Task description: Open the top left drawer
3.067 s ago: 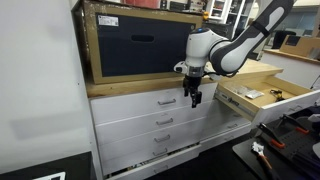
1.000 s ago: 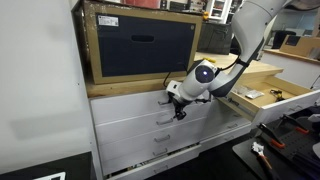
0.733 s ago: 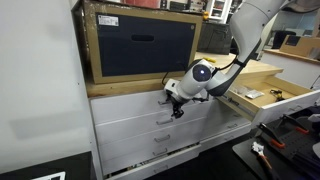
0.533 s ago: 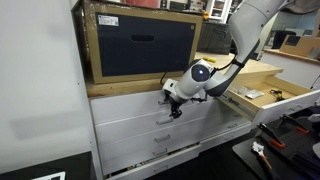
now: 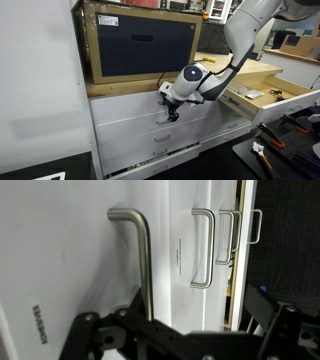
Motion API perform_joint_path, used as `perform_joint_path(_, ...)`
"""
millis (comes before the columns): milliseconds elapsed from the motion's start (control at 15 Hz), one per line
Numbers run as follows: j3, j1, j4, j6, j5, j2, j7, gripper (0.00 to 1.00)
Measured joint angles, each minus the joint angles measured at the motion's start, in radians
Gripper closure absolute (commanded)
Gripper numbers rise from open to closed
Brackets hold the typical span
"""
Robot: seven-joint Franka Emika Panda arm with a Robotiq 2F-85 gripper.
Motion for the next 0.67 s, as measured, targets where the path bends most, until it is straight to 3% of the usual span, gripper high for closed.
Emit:
perform_joint_path(333, 0.025, -0.019, 0.003, -0.001, 0.23, -0.011, -0.153, 0.0)
perform_joint_path(667, 0.024, -0.014, -0.007, -0.002, 0.268, -0.019, -0.219, 0.0)
